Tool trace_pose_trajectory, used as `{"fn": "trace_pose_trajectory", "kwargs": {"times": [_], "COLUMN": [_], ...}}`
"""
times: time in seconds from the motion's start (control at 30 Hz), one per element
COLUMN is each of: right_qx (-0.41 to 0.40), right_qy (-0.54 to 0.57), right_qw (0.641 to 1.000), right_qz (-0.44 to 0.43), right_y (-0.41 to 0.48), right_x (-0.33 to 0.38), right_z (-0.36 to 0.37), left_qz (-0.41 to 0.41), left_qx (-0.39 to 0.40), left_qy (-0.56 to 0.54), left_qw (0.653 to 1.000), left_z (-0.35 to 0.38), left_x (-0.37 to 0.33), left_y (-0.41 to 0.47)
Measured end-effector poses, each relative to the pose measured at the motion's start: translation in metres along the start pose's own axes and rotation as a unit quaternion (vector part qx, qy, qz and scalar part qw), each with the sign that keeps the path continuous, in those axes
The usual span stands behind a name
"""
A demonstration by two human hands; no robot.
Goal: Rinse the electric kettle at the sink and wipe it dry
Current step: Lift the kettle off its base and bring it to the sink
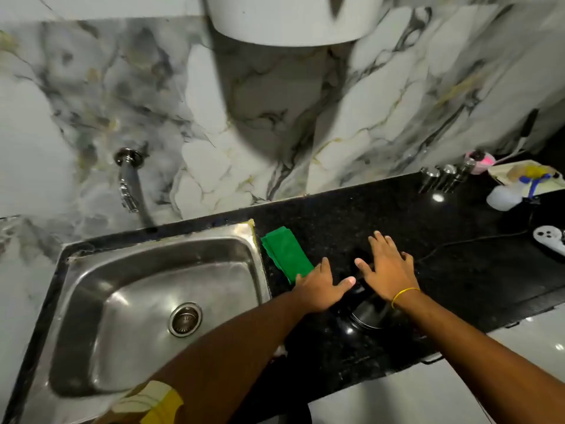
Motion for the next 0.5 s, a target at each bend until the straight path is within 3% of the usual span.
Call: {"fn": "trace_pose_trajectory", "kwargs": {"times": [0.07, 0.23, 0.4, 0.5], "right_qx": [0.001, -0.038, -0.121, -0.105], "right_qy": [0.065, 0.2, 0.371, 0.473], "right_qw": [0.996, 0.971, 0.902, 0.842], "right_qz": [0.061, 0.125, 0.183, 0.238], "right_y": [-0.003, -0.009, -0.018, -0.023], "right_x": [-0.024, -0.064, -0.08, -0.082], "right_z": [0.004, 0.024, 0.035, 0.044], "left_qz": [-0.03, -0.084, -0.114, -0.133], "left_qx": [0.017, 0.015, 0.022, 0.043], "left_qy": [-0.018, -0.027, -0.036, -0.065], "left_qw": [0.999, 0.996, 0.993, 0.988], "left_z": [0.016, 0.037, 0.03, 0.027], "left_x": [-0.018, -0.059, -0.081, -0.097], "left_y": [0.011, 0.028, 0.042, 0.048]}}
Point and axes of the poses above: each hand's wrist, its own y-axis towards the middle knuckle, its own z-axis out of the palm, x = y × z, the point moved 2 cm from there along y, towards the middle knuckle, and after that the axes turned 2 degrees about x, right-handed, at the moved point
